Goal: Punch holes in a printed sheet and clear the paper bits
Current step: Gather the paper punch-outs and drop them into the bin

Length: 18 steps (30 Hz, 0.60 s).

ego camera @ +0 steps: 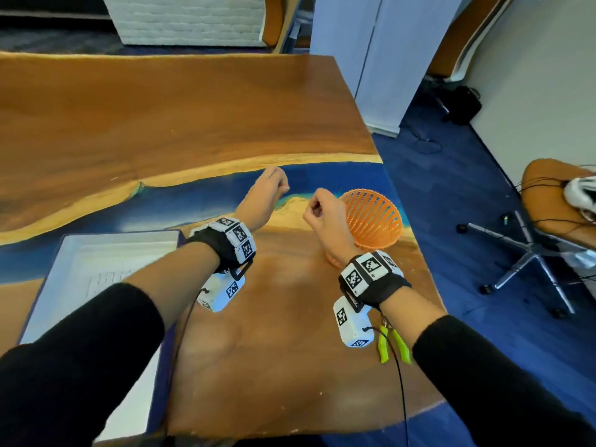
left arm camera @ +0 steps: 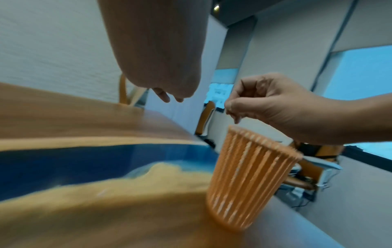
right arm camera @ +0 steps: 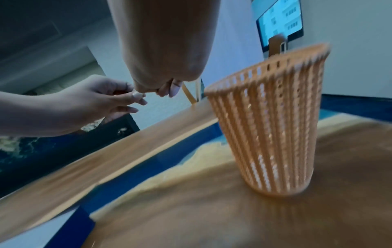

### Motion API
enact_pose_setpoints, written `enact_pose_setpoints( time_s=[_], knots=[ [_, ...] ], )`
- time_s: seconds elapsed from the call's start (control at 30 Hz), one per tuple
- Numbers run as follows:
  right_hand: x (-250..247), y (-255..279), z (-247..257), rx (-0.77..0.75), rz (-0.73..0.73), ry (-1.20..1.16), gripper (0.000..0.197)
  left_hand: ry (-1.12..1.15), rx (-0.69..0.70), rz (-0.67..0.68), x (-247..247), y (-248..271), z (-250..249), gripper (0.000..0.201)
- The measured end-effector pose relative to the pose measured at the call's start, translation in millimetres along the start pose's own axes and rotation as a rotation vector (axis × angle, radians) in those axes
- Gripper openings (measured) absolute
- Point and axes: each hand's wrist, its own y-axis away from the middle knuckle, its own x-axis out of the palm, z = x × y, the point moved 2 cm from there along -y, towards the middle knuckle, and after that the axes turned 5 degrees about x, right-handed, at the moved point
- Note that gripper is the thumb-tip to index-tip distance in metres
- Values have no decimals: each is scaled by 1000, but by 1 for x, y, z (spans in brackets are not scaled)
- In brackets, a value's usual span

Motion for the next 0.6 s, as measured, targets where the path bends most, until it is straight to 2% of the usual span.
enact_pose_setpoints(
  time_s=[0.1, 0.17, 0.23, 0.3, 0.4, 0.5, 0.6],
  knots=[
    [-45, -7, -10, 37, -131, 21, 11, 34, 65, 58, 20, -33, -34, 16],
    [-67, -10, -30, 114, -162, 65, 12, 11, 101, 125, 38, -45, -53, 14],
    [-82, -10, -51, 206, -114, 130, 14, -18, 129, 192, 59, -51, -68, 12],
    [-90, -9, -67, 269, -29, 184, 16, -58, 89, 238, 77, -54, -76, 10],
    [-98, -8, -79, 307, 71, 229, 19, -145, 18, 278, 93, -54, -81, 7],
    [-102, -10, -83, 342, 143, 268, 30, -182, 19, 282, 96, -54, -82, 3],
    [-102, -12, -83, 354, 184, 260, 10, -187, 13, 288, 95, -55, -81, 8]
  ],
)
